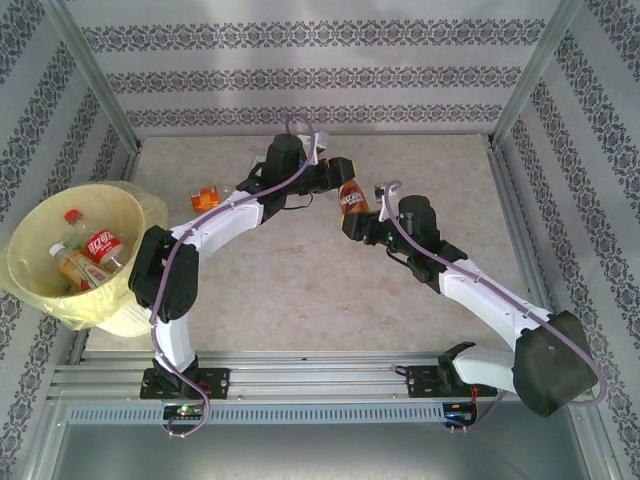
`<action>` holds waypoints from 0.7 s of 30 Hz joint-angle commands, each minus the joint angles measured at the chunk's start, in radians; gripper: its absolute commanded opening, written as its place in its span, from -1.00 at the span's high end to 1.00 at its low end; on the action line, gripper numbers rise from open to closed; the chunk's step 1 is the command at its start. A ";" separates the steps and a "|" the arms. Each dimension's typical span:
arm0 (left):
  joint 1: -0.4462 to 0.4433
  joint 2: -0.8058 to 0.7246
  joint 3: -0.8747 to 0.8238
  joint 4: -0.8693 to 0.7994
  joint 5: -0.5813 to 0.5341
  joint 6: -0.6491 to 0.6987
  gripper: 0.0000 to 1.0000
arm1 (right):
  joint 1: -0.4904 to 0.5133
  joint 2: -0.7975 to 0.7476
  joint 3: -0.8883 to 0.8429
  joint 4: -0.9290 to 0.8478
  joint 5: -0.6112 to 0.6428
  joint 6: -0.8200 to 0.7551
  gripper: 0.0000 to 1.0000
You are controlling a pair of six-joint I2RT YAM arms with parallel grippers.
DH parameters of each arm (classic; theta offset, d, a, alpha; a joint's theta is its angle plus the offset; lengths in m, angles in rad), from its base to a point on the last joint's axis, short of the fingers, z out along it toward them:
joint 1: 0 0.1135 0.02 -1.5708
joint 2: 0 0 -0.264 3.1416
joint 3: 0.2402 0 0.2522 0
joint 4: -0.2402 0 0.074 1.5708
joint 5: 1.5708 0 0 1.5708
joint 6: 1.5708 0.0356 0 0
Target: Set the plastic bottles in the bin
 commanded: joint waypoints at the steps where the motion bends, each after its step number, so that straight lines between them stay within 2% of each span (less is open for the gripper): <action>1: -0.007 -0.019 -0.007 0.071 0.014 0.013 0.06 | 0.006 0.016 0.029 0.029 -0.028 -0.016 -0.13; 3: -0.007 -0.022 -0.006 0.062 -0.003 0.018 0.09 | 0.004 0.018 0.030 0.021 -0.034 -0.025 -0.23; 7: -0.004 -0.035 0.001 0.011 -0.067 0.043 0.13 | 0.000 0.002 0.032 0.002 -0.053 -0.059 -0.73; 11: 0.001 -0.059 0.005 -0.063 -0.137 0.087 0.16 | -0.003 -0.030 0.035 -0.046 -0.055 -0.108 -0.96; 17: 0.026 -0.107 -0.035 -0.071 -0.197 0.100 0.18 | -0.009 -0.090 0.038 -0.105 -0.011 -0.165 -0.96; 21: 0.047 -0.136 -0.060 -0.078 -0.215 0.100 0.19 | -0.009 -0.114 0.045 -0.138 0.073 -0.178 -0.96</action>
